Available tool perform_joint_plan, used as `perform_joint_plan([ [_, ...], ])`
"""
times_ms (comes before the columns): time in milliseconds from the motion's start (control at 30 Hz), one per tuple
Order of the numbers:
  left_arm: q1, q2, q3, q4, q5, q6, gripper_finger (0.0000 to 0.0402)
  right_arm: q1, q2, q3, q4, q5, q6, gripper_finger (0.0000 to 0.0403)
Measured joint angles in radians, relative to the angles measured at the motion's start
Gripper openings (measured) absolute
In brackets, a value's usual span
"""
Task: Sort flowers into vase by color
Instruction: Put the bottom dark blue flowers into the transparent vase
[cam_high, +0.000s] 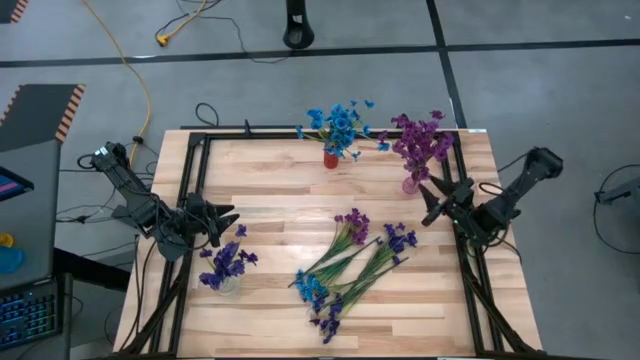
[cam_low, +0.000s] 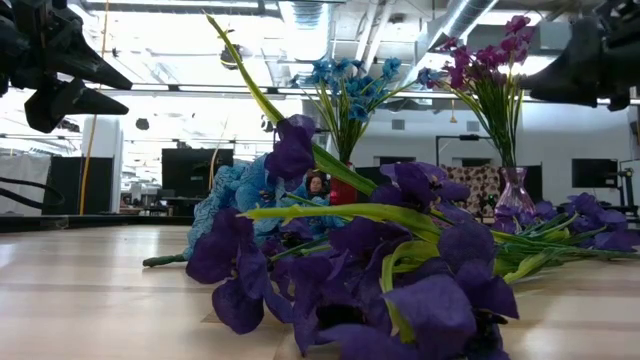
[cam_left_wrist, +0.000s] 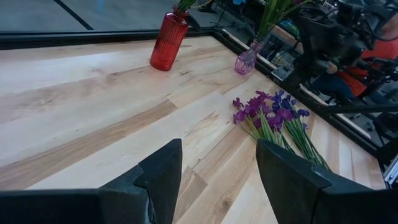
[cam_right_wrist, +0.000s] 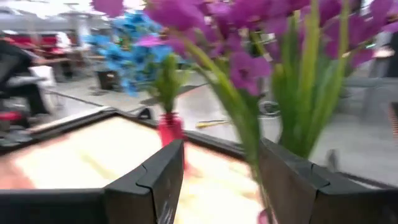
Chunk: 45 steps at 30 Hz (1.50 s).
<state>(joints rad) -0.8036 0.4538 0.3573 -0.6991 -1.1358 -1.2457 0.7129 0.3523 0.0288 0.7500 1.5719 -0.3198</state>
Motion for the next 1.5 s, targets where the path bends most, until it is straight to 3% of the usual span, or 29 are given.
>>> perform_joint_plan([
  [333,0.000,0.000,0.000,0.000,0.000,0.000,0.0194,0.236,0.000,0.000,-0.001,-0.026,0.034,0.0228],
  [633,0.000,0.000,0.000,0.000,0.000,-0.007,0.0194,0.339,0.001,0.000,-0.001,-0.222,0.042,0.0228],
  [833,0.000,0.000,0.000,0.000,0.000,-0.015,0.0194,0.334,0.030,0.000,-0.042,-0.365,0.162,0.0228],
  [1033,0.000,0.000,0.000,0.000,0.000,-0.027,0.0194,0.304,0.170,0.063,-0.088,-0.421,0.242,0.0228],
  [1500,0.000,0.000,0.000,0.001,0.005,-0.031,0.0194,0.285,0.650,0.433,-0.386,-0.440,0.244,0.0228],
])
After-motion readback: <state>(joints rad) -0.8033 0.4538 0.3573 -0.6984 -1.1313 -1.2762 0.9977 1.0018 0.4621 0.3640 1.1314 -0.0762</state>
